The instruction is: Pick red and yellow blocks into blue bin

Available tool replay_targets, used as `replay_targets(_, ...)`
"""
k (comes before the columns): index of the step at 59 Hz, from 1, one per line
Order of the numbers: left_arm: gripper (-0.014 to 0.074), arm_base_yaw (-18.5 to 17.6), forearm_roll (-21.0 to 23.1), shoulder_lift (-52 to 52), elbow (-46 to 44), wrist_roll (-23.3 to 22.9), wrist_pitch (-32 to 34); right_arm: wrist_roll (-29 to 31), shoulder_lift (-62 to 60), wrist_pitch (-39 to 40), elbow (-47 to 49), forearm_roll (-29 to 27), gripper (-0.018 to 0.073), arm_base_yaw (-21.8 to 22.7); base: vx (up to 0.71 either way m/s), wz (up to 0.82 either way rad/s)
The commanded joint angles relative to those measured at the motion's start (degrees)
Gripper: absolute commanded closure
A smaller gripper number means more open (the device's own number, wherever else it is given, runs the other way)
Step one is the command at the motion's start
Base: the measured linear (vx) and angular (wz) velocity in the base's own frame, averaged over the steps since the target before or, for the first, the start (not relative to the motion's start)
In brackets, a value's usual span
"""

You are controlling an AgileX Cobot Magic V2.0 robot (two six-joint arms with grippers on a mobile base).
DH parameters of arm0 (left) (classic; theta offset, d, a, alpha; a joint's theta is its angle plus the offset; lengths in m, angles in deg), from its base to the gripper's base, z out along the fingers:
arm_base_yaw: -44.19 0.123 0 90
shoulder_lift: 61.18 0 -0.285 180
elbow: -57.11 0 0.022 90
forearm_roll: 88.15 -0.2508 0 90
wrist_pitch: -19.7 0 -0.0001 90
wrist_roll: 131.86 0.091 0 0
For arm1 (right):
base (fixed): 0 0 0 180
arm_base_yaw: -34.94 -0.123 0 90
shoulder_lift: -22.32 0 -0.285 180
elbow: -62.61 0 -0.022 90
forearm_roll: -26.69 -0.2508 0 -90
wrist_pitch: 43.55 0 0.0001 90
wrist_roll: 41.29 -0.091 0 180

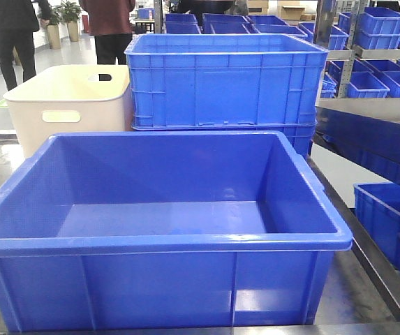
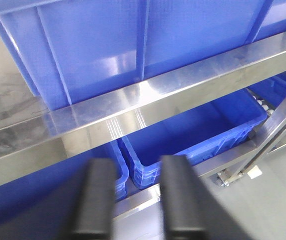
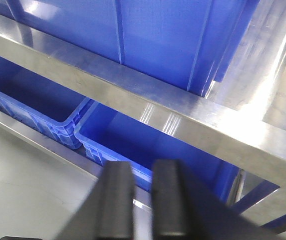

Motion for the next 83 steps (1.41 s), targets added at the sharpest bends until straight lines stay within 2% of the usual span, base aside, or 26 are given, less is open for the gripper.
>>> replay_targets(1, 0.0408, -0.48, 0.64, -0.15, -1.54, -0.51, 3.94, 0.40, 0.10, 3.70, 1.70, -0.02, 0.0498, 0.04, 0.00, 0.00)
replay_targets(6, 0.0482, -0.48, 0.64, -0.15, -1.54, -0.51, 3.94, 0.40, 0.10, 3.70, 1.70, -0.02, 0.0575, 0.04, 0.00, 0.00)
replay_targets(20, 0.0604, -0.48, 0.70, -0.15, -1.54, -0.62, 3.83, 0.40, 0.10, 4.36, 1.70, 0.04, 0.0572, 0.04, 0.00, 0.00)
replay_targets(61, 0.0603, -0.48, 0.68, -0.15, -1.54, -0.62, 3.09, 0.40, 0.10, 4.29, 1.70, 0.04, 0.0569, 0.04, 0.00, 0.00)
replay_targets(67, 0.0603, -0.29, 0.04, 3.31, -1.20, -0.08, 3.94, 0.40, 0.10, 4.29, 1.70, -0.01, 0.0569, 0.04, 0.00, 0.00)
replay_targets(73, 0.0603, 1.95, -1.75, 8.77, 1.50, 2.58, 10.29, 0.40, 0.10, 4.29, 1.70, 0.09, 0.0569, 0.04, 0.00, 0.00)
replay_targets(83, 0.0603, 9.10, -2.52, 18.75, 14.93, 2.90, 29.43, 0.40, 0.10, 4.08, 1.70, 0.04, 0.0569, 0.04, 0.00, 0.00)
